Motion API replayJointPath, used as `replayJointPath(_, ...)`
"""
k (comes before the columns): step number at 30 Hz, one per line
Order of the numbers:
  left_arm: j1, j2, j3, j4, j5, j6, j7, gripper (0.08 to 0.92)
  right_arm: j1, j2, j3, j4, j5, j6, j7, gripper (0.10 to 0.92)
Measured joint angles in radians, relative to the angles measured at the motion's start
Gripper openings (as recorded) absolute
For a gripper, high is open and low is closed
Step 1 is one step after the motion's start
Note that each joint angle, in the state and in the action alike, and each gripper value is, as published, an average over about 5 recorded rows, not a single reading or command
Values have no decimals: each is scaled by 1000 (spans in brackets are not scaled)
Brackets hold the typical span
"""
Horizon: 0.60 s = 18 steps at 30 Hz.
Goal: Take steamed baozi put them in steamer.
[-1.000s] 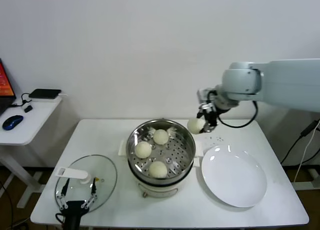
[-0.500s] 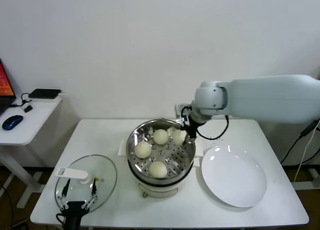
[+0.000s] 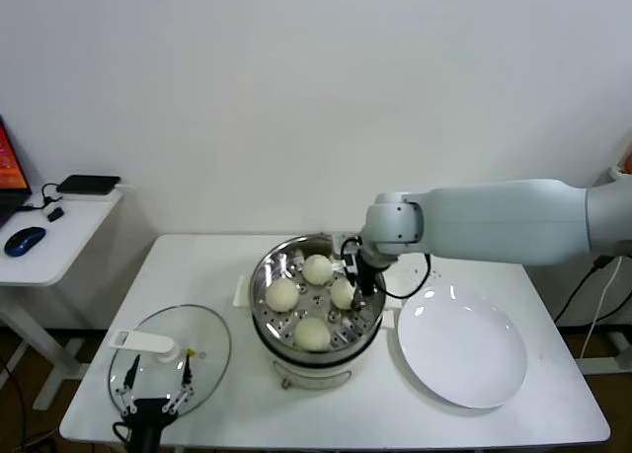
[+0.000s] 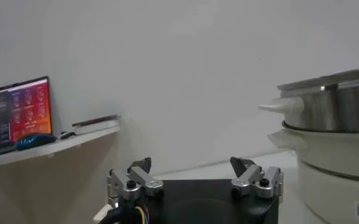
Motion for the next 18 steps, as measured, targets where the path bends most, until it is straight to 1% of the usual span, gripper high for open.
replayJointPath(3,0,0,0,-2,0,0,0,823,-9,-1,6,-2,-1,-2,4,652)
replayJointPath(7,1,0,-1,-8,-1,2,0,823,-9,-6,15,-3,12,-3,4,765)
replayJointPath(10,3,0,-3,-14,-1,5,0,823,4,-14,18,2,34,-2,2,812)
replayJointPath(18,13,0,-7,-33,2,8,3,823,121,-90,0,55,111,11,-15,823)
